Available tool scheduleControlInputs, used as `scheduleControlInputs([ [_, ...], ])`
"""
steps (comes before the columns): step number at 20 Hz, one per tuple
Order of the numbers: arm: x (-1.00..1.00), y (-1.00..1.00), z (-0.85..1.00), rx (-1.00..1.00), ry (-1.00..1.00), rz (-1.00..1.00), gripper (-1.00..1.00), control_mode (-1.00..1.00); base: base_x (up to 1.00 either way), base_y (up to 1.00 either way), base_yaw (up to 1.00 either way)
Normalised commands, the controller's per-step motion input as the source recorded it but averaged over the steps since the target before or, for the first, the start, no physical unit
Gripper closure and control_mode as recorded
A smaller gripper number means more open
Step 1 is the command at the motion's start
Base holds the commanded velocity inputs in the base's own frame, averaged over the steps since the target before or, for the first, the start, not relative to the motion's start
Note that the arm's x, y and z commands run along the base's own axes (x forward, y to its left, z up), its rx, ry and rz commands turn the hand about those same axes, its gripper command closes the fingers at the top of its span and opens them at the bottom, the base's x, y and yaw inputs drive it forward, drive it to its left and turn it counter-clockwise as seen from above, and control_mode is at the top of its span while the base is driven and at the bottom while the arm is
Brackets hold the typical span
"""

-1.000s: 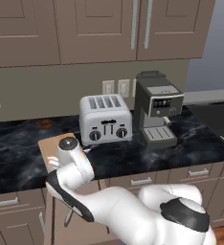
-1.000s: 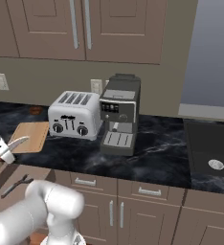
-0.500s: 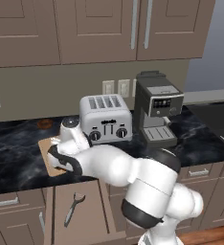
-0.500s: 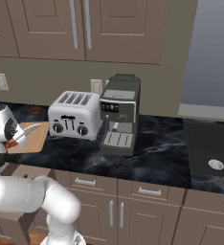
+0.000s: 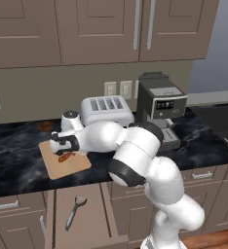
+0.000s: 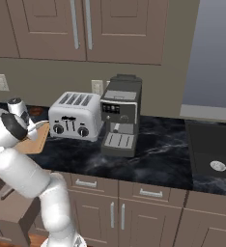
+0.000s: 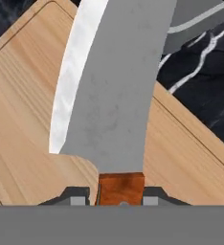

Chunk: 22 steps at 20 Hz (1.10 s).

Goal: Open the drawer on the left and place the cutting tools on the cutting board.

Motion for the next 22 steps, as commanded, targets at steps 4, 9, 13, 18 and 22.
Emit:
scheduleControlInputs([
  [4, 0.29, 0.44, -0.50, -0.12, 0.09, 0.00, 1.00, -1.00, 0.00, 0.00, 0.00],
  [9, 0.05, 0.11, -0.05, -0.01, 0.02, 0.00, -1.00, -1.00, 0.00, 0.00, 0.00],
  [13, -0.09, 0.05, 0.14, 0.00, -0.01, 0.00, -1.00, -1.00, 0.00, 0.00, 0.00],
  [18, -0.45, 0.04, 0.00, 0.00, 0.00, 0.00, -1.00, -1.00, 0.00, 0.00, 0.00],
  [22, -1.00, -0.18, 0.03, 0.00, -0.03, 0.00, -1.00, -1.00, 0.00, 0.00, 0.00],
])
